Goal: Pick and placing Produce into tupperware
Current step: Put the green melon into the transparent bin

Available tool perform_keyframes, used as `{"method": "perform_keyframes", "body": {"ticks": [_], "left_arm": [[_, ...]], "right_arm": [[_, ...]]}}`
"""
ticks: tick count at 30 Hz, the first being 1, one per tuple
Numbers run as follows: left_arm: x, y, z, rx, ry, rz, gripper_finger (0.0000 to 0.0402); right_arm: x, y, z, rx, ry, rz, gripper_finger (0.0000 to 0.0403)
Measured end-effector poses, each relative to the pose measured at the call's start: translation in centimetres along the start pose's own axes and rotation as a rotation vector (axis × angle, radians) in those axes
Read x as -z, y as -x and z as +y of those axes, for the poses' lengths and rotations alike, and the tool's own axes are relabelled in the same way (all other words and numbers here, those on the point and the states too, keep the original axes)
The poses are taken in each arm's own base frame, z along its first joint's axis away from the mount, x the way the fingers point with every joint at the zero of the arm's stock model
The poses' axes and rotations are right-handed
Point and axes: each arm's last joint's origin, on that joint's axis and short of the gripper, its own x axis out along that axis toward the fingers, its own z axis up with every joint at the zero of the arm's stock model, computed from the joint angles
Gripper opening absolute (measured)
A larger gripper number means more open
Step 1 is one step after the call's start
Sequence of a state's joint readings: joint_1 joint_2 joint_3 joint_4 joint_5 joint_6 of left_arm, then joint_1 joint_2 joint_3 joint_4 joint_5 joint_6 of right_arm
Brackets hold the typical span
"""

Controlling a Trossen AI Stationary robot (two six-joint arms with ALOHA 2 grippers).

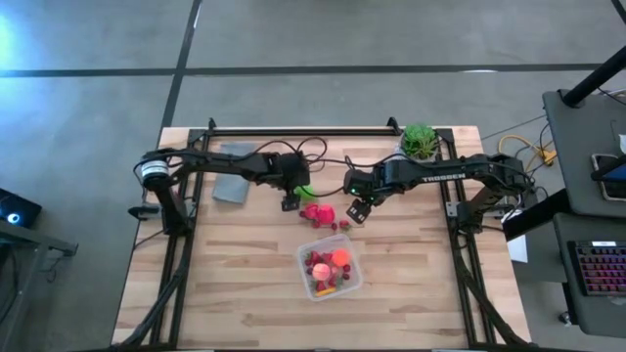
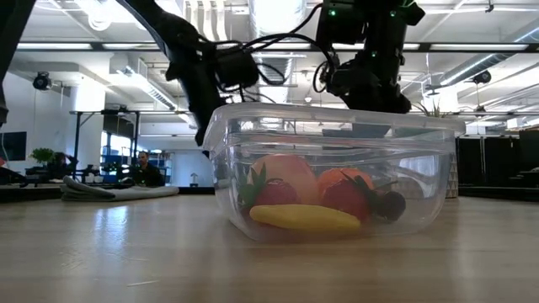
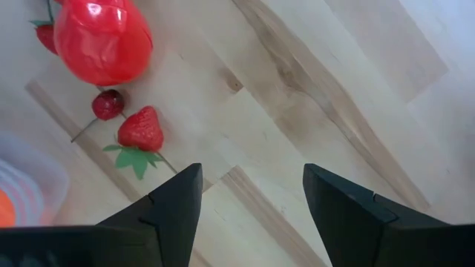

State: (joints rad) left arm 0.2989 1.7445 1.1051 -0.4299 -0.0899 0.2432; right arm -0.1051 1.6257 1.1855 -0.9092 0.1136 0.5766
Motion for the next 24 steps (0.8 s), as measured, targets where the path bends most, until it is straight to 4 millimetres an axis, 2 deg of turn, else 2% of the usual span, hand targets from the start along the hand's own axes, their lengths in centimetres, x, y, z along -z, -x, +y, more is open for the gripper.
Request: {"method": "perform_keyframes", "body": {"ticks": [7,15,24], "left_arm": [[-0.9,1.6,0.3,-0.032,-0.039,-0.070,0.0306],[-1.4,1.3,-0.4,0.039,-0.210,-0.151,0.0307],[-1.5,1.2,-0.5,0.076,-0.297,-0.188,0.0307]], "right_arm": [[0.5,-0.6,-0.3,0.015,0.004,0.023,0.0226],[0.7,-0.8,-0.3,0.019,0.001,0.029,0.0226],[0.6,-0.8,-0.3,0.018,-0.002,0.028,0.0226]]}}
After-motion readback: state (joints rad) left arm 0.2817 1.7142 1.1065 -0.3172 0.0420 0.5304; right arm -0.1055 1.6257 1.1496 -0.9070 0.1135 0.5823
